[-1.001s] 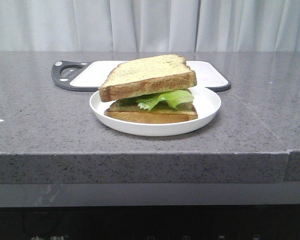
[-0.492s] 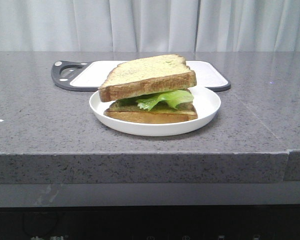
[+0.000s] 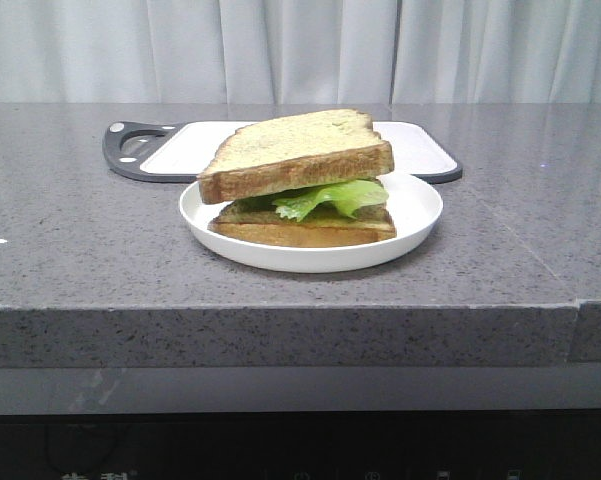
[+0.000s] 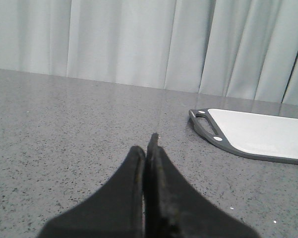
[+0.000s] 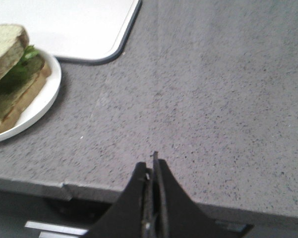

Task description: Left arm grabs bread, right arm adds lettuce

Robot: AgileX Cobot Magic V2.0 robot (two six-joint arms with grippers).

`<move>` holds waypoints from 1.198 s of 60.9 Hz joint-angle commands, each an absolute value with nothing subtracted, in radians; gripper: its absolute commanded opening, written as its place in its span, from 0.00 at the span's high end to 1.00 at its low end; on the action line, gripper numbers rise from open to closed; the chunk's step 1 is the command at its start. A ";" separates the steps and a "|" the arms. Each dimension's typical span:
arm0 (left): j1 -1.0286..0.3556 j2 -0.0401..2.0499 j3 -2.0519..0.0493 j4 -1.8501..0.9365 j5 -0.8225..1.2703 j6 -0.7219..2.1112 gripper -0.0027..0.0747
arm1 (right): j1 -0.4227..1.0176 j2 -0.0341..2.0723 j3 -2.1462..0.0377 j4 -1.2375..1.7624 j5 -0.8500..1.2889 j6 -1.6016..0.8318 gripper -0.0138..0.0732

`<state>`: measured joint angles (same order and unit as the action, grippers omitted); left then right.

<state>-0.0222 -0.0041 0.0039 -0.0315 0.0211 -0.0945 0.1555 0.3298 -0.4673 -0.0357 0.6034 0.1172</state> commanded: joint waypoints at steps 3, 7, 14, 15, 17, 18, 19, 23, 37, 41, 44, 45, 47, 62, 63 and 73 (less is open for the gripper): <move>-0.021 -0.024 0.011 -0.031 -0.062 -0.101 0.99 | 0.107 0.218 -0.306 -0.027 0.325 0.110 0.98; -0.021 -0.024 0.011 -0.031 -0.062 -0.101 0.99 | 0.086 0.148 -0.211 -0.013 0.242 0.110 0.98; -0.021 -0.024 0.011 -0.031 -0.062 -0.101 0.99 | 0.071 0.051 -0.087 0.015 0.149 0.111 0.98; -0.021 -0.024 0.011 -0.031 -0.062 -0.101 0.99 | 0.071 0.036 -0.076 0.017 0.143 0.111 0.98; -0.021 -0.024 0.011 -0.031 -0.062 -0.101 0.99 | 0.071 0.017 -0.056 0.017 0.131 0.111 0.98; -0.021 -0.024 0.011 -0.031 -0.062 -0.101 0.99 | 0.071 0.004 -0.042 0.017 0.125 0.111 0.98; -0.021 -0.024 0.011 -0.031 -0.062 -0.101 0.99 | 0.071 -0.004 -0.034 0.017 0.120 0.111 0.98; -0.021 -0.024 0.011 -0.031 -0.062 -0.101 0.99 | 0.068 -0.033 0.001 0.017 0.093 0.111 0.98; -0.021 -0.022 0.011 -0.031 -0.062 -0.101 0.99 | 0.069 -0.032 0.023 0.017 0.057 0.111 0.98; -0.021 -0.022 0.011 -0.031 -0.062 -0.101 0.99 | 0.069 -0.032 0.023 0.017 0.057 0.111 0.98; -0.021 -0.022 0.011 -0.031 -0.062 -0.101 0.99 | 0.069 -0.031 0.023 0.017 0.057 0.111 0.98; -0.021 -0.022 0.011 -0.031 -0.062 -0.101 0.99 | 0.069 -0.031 0.023 0.017 0.057 0.111 0.98; -0.021 -0.022 0.011 -0.031 -0.062 -0.101 0.99 | 0.069 -0.031 0.023 0.017 0.057 0.111 0.98; -0.021 -0.022 0.011 -0.031 -0.062 -0.101 0.99 | 0.069 -0.031 0.023 0.017 0.057 0.111 0.98; -0.021 -0.022 0.011 -0.031 -0.062 -0.101 0.99 | 0.069 -0.031 0.023 0.017 0.057 0.111 0.98; -0.021 -0.022 0.011 -0.031 -0.062 -0.101 0.99 | 0.069 -0.031 0.023 0.017 0.057 0.111 0.98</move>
